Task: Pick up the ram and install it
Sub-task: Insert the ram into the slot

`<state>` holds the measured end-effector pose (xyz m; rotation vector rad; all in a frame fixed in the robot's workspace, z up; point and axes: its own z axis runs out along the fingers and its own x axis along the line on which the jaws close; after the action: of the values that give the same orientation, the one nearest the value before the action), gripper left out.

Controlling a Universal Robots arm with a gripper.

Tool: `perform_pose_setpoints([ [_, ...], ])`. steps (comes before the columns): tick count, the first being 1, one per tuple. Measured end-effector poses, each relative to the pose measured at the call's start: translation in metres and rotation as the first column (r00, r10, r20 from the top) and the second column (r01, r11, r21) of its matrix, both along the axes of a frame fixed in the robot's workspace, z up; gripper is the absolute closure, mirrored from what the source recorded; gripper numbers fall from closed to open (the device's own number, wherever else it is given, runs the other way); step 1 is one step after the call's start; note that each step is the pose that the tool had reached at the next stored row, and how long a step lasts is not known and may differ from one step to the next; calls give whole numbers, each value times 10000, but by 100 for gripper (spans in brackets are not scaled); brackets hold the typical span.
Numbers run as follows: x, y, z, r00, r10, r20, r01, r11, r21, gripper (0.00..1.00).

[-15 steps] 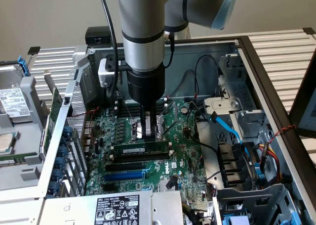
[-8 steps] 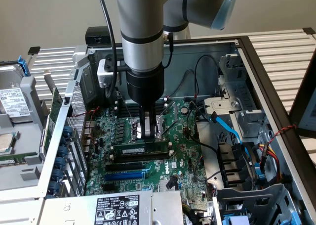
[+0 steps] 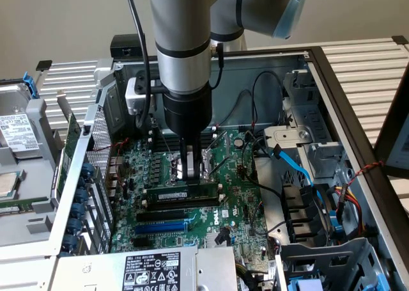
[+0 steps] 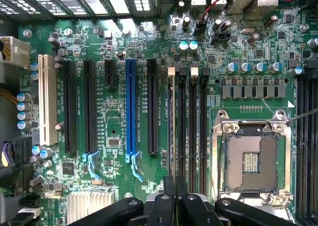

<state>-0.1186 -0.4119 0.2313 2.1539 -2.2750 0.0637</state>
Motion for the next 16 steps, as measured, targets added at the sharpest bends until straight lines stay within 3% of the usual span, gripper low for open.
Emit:
perform_pose_setpoints([
  [11,-19,0,-39,10000,-1,93,1,10000,-1,88],
  [16,-43,-1,-70,9999,2,104,-2,10000,-3,88],
])
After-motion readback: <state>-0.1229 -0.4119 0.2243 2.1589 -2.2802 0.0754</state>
